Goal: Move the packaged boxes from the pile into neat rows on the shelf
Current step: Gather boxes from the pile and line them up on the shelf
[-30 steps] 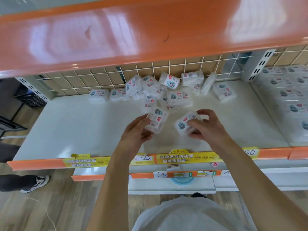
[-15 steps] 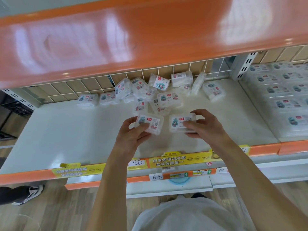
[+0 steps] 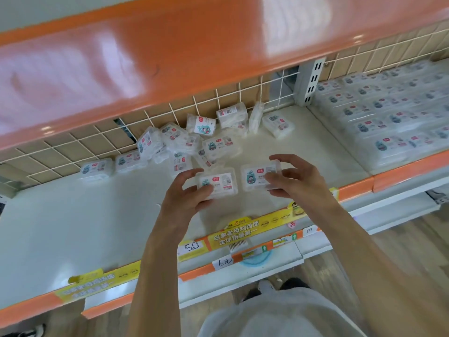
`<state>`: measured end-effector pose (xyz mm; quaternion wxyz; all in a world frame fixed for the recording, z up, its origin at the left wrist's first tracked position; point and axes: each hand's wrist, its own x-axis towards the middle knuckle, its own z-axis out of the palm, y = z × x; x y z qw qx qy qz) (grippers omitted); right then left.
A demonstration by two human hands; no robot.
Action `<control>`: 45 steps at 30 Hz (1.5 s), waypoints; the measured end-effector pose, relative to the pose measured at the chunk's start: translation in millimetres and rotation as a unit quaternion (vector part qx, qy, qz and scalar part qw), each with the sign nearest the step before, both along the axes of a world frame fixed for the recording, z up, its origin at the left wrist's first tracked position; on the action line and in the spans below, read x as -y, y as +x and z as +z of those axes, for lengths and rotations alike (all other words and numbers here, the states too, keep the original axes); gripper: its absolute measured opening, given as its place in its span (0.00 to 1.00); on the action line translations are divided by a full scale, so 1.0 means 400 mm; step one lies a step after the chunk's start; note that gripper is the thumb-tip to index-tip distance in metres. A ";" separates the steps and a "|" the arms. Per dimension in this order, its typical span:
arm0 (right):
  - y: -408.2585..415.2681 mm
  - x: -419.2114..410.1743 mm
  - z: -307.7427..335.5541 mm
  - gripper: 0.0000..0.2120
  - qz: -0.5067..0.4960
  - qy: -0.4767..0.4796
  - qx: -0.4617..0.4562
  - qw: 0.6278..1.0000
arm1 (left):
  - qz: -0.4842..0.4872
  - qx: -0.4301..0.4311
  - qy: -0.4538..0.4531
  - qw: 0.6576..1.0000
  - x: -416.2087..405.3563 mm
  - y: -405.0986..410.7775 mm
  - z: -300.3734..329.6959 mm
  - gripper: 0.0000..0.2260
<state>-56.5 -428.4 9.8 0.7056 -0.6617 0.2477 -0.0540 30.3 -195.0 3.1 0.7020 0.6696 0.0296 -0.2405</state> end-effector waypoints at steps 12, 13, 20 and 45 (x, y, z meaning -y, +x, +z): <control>-0.197 0.048 0.038 0.17 -0.148 -0.037 0.043 0.987 | -0.116 0.014 -0.045 0.992 0.112 -0.037 0.026 0.14; -0.212 0.057 0.040 0.17 -0.158 -0.037 0.047 0.986 | -0.126 0.014 -0.050 0.991 0.127 -0.044 0.027 0.14; -0.322 0.157 0.053 0.16 -0.225 -0.022 0.069 0.972 | -0.170 0.018 -0.058 0.984 0.270 -0.099 0.029 0.14; -0.490 0.822 0.083 0.16 -0.122 -0.009 0.042 0.992 | -0.017 0.119 0.049 0.992 0.874 -0.385 0.079 0.12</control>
